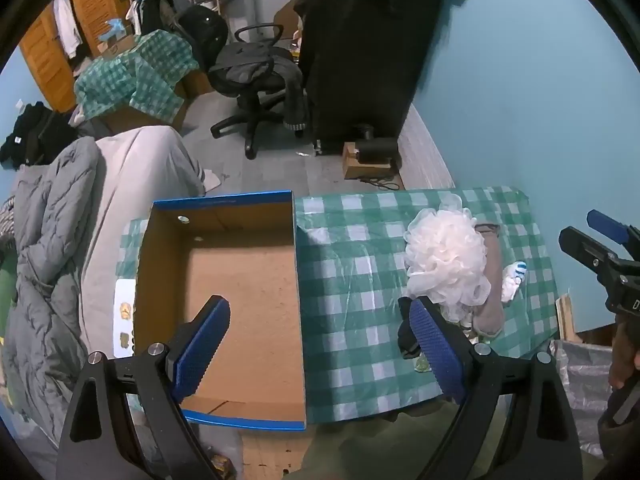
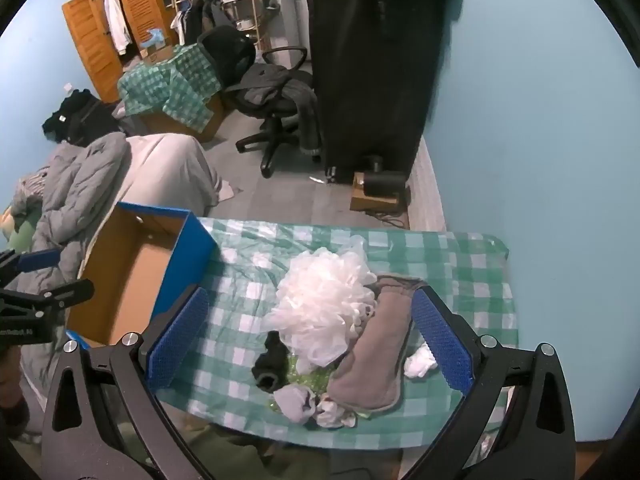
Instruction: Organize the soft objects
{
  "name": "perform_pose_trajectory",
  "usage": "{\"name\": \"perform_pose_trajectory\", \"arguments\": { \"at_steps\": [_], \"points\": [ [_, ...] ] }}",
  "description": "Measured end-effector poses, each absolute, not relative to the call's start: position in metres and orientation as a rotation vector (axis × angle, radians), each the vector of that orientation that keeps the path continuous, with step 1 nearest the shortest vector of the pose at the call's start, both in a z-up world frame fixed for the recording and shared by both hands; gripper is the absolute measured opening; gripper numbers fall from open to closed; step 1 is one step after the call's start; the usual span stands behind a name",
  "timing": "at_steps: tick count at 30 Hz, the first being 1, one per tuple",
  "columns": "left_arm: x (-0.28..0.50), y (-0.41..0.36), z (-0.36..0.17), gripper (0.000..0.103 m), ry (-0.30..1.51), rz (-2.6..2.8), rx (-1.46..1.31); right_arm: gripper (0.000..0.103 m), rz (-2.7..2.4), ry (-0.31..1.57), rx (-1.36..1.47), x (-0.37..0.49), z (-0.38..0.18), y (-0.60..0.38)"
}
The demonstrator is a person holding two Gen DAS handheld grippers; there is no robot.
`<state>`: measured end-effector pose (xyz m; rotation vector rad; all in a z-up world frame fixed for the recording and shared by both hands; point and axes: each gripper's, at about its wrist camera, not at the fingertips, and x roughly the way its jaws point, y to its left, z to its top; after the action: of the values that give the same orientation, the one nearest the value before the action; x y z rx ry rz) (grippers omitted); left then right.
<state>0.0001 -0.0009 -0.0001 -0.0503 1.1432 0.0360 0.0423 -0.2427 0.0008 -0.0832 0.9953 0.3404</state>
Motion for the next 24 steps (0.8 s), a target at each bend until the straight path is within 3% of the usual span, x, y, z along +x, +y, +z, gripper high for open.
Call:
{"name": "perform_pose_trajectory", "arguments": {
  "at_steps": [24],
  "points": [
    [-0.006,0.005,-0.003,0.093,1.147,0.051,-0.099,0.101,0.349,1.015,-0.078,0.039,-0.010,-0.237]
  ]
}}
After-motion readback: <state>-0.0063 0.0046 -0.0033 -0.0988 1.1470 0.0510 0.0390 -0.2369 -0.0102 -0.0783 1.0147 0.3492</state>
